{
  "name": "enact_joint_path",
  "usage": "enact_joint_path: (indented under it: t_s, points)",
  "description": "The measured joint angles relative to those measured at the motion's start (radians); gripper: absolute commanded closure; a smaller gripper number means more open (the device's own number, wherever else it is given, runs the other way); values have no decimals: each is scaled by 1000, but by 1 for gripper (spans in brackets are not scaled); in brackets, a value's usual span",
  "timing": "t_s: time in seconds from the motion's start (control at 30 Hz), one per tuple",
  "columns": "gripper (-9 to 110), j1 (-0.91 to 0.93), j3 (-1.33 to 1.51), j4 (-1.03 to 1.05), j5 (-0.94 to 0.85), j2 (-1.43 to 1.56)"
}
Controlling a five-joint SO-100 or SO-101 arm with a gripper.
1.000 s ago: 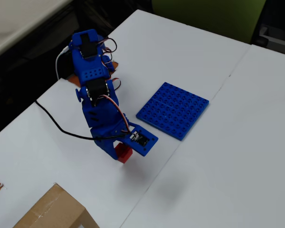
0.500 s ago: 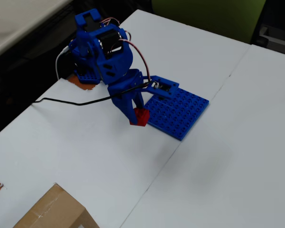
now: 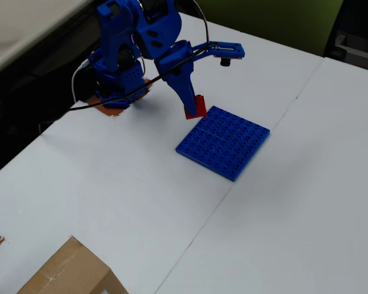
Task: Pick up the 2x2 red block and go up the 8x8 blue block.
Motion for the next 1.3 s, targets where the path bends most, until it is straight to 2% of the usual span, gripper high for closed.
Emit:
enact_joint_path:
  t_s: [0.63, 1.3]
  points:
    - [101, -164, 12, 29, -388, 26]
    - [101, -233, 12, 15, -462, -110]
